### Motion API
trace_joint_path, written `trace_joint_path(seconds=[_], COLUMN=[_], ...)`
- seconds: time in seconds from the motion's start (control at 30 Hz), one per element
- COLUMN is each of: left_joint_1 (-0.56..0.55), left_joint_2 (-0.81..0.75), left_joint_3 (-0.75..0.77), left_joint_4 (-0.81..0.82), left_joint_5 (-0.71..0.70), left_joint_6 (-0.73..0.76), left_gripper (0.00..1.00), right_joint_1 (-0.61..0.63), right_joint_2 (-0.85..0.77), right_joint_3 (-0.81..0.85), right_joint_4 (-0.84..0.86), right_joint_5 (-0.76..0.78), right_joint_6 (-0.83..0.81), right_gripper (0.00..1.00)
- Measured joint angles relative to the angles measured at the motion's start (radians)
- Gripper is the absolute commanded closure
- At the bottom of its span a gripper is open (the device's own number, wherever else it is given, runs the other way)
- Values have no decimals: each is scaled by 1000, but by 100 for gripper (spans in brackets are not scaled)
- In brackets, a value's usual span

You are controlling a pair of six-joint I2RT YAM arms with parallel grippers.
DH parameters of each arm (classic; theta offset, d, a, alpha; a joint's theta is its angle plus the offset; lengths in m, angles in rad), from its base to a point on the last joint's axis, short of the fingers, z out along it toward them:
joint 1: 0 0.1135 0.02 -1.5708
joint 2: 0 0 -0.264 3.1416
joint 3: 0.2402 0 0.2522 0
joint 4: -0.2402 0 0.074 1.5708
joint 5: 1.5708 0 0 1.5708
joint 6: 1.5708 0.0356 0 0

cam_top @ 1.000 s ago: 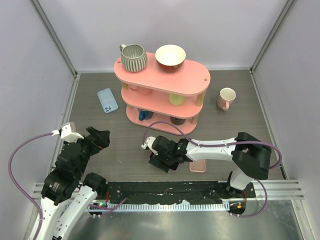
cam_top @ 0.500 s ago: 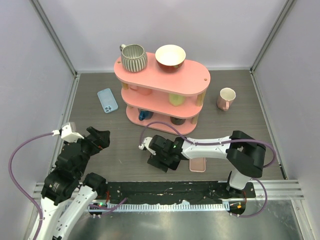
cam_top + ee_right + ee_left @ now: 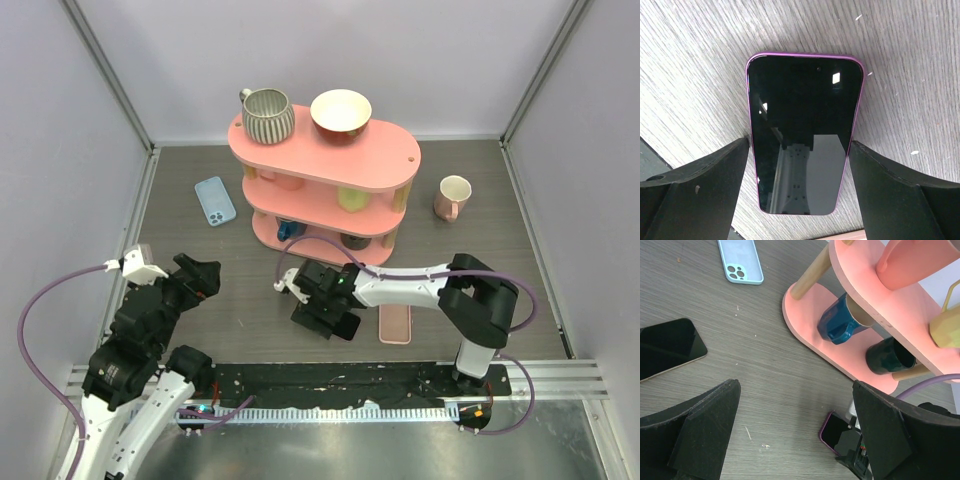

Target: Put the phone into the phone case

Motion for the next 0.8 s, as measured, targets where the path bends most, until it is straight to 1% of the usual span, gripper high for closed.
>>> trace_joint_path(seconds=[0.17, 0.33, 0.5, 0.67, 0.8], left_joint_1=[0, 0, 0, 0, 0], left_joint_2=[0, 0, 14, 69, 138], left_joint_3=[0, 0, -6, -24, -25], left_joint_4=[0, 2, 29, 66, 84], left_joint_5=[0, 4, 56, 140, 210], left_joint_6=[0, 0, 4, 21, 33], left_gripper=[0, 0, 0, 0, 0], right_joint_1=[-8, -16, -28, -35, -41], right_joint_2=[15, 15, -19, -113, -209], right_joint_3=[18, 16, -23, -108, -151], right_joint_4=[-21, -24, -3, -14, -35], right_joint_5=[-13, -11, -5, -1, 1], right_joint_6=[2, 34, 136, 271, 362], right_gripper=[20, 32, 43, 45, 49])
